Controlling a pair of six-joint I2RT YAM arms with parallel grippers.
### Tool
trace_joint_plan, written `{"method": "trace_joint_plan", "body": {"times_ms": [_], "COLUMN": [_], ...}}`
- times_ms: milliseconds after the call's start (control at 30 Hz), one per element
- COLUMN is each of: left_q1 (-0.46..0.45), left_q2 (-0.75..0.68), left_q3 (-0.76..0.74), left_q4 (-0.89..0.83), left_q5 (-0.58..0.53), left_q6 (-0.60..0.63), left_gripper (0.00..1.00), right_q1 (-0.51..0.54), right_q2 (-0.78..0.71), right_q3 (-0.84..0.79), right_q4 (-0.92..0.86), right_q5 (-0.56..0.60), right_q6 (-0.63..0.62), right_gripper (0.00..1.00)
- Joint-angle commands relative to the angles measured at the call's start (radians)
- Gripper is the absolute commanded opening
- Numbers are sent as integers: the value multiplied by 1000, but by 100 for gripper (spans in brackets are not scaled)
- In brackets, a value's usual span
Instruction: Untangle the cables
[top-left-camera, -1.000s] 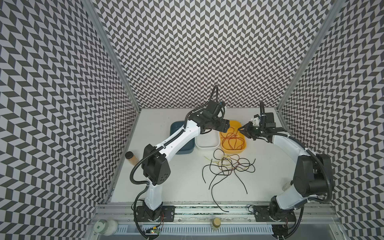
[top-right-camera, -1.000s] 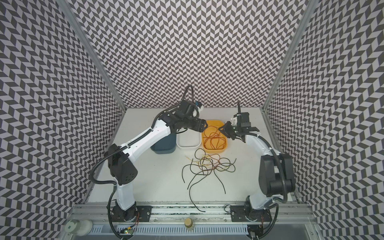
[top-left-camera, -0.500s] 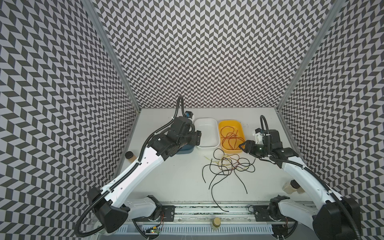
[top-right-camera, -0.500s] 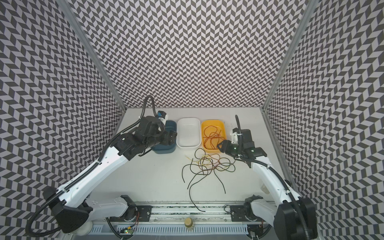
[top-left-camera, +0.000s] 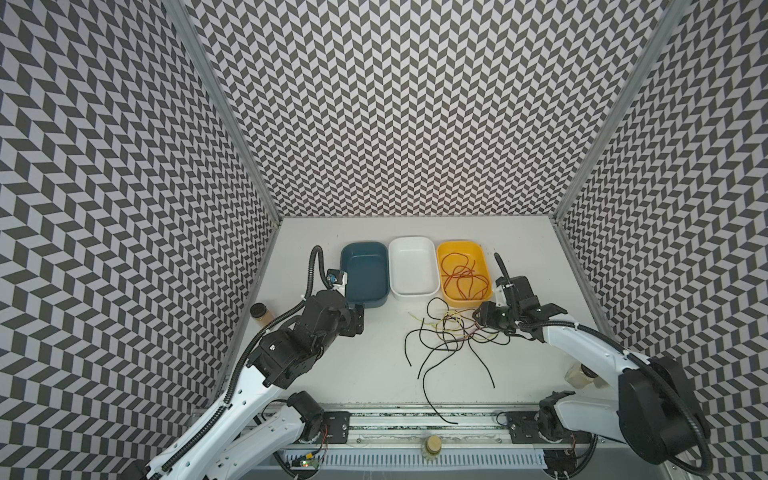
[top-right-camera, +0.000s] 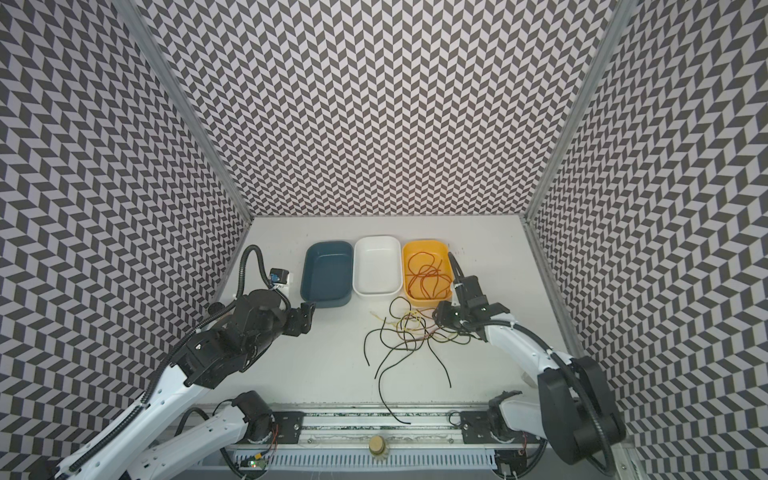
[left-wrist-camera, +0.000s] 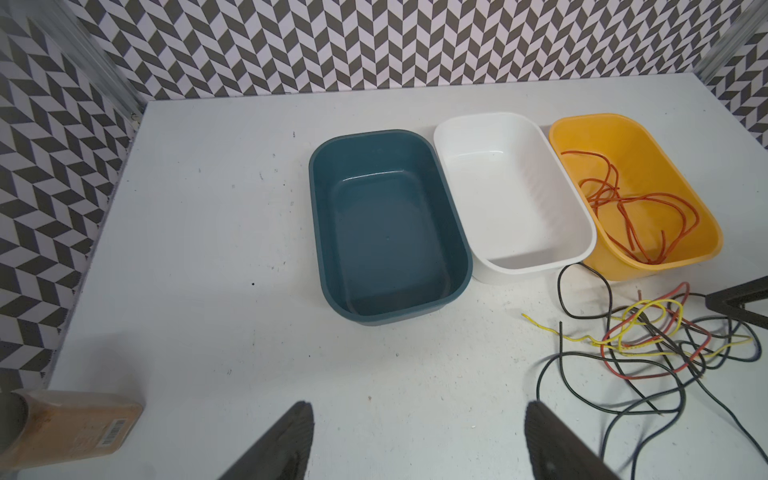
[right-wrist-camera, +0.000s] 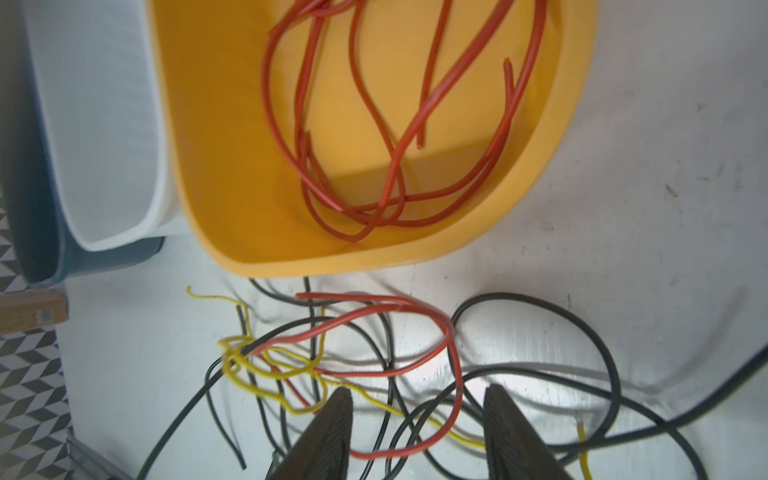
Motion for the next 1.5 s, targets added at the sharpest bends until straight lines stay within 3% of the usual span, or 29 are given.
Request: {"method": "trace_joint_plan", "body": {"times_ms": [0, 333, 467, 700, 967, 1033, 1233, 1467], "left_q1": [3, 2, 2, 2, 2, 2, 2, 2], "left_q2": [27, 9, 20, 32, 40, 39, 37, 36], "left_q3": [4, -15, -16, -19, -20, -20, -21, -23], "left_q4": [-11, 1, 3, 6, 7, 7, 8, 8], "left_q5": [-56, -57, -47, -37, -30, -29, -23, -20], "left_q6": [3, 7, 10, 12, 15, 15, 15, 16], "left_gripper": [81, 80, 79, 79, 78, 78, 78, 78], "right_q1": [10, 18, 26, 64, 73, 76, 76, 76], "right_q2": [50, 163, 182, 111, 75, 55, 50, 133], "right_q3": [4, 31, 48, 46, 33, 33, 20, 33], "right_q4": [101, 208, 224, 218, 212, 195, 180, 221], "right_q5": [43, 96, 110, 162, 146, 161, 202, 180], "right_q6": [0, -26, -44, -81, -88, -79, -74, -76], "right_gripper": [49, 40, 27, 10, 0, 0, 21, 34]}}
